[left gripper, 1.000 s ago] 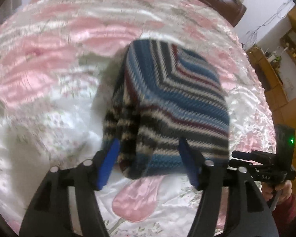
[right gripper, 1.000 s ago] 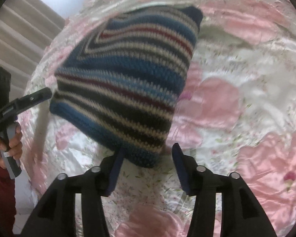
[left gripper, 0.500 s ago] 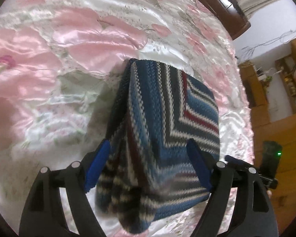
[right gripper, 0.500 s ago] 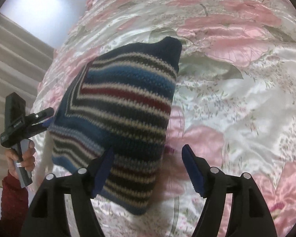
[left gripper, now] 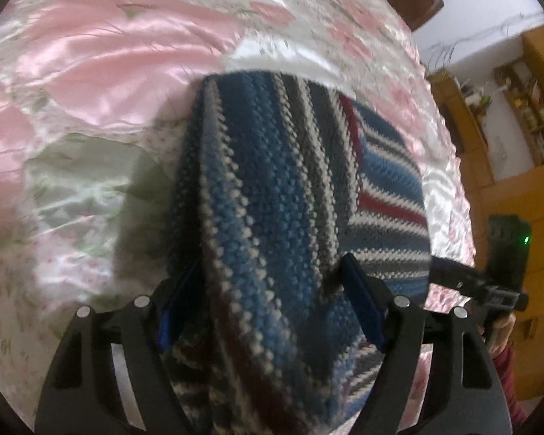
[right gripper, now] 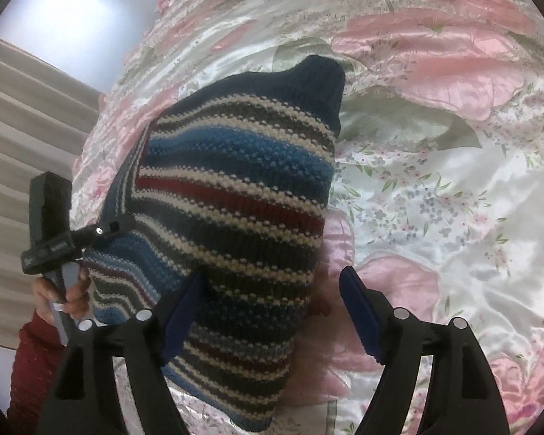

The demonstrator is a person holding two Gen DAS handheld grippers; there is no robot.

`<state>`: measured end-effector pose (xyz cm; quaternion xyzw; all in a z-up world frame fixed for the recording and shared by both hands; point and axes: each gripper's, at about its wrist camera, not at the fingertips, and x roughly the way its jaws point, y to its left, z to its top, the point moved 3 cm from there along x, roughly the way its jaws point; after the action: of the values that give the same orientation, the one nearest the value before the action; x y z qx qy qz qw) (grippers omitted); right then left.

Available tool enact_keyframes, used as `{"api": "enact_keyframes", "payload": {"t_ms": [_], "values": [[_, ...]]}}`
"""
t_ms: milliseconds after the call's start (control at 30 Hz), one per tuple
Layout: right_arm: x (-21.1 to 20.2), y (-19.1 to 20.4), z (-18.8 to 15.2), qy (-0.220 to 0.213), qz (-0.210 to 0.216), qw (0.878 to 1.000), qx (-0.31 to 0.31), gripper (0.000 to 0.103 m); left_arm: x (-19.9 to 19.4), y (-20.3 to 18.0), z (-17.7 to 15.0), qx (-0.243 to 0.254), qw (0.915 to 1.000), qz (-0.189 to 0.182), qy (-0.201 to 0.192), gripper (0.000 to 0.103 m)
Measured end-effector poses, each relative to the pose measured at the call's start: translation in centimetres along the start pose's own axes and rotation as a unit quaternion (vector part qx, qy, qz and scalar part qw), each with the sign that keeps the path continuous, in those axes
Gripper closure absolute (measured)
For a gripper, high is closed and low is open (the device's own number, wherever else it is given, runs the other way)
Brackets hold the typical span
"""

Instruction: Fold small clothes

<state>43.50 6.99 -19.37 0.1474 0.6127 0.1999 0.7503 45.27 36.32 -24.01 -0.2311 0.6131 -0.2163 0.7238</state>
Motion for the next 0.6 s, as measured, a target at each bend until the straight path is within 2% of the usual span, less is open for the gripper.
{"api": "enact_keyframes", "payload": {"t_ms": [133,200,333,400,500,567,600], "values": [[0.5,-0.2,0.2,-0.001,0.011,1.000,0.003,0.023,0.6,-0.6,0.5,0.005,0.9999,-0.011,0.007,0.028],[0.9,-0.4,0.4,0.000,0.023,1.000,0.010,0.022,0.7,-0.7,0.7,0.001,0.9997,-0.020,0.010,0.033],[1.9,-0.5,0.7,0.006,0.051,0.998,0.024,0.022,0.6,-0.9,0.4,-0.007,0.9965,-0.083,0.009,0.033],[2.6,-0.5,0.8,0.012,0.065,0.997,0.034,0.020,1.1,-0.7,0.3,-0.016,0.9948,-0.099,0.013,0.028],[3.6,-0.7,1.0,0.020,0.076,0.996,0.048,0.019,1.8,0.2,0.6,-0.049,0.9913,-0.121,0.018,0.027],[4.0,-0.7,1.1,0.019,0.083,0.995,0.052,0.024,2.0,0.3,0.6,-0.049,0.9926,-0.110,0.018,0.039],[4.0,-0.8,1.1,0.018,0.083,0.995,0.052,0.027,2.0,0.5,0.6,-0.047,0.9941,-0.096,0.020,0.052]]}}
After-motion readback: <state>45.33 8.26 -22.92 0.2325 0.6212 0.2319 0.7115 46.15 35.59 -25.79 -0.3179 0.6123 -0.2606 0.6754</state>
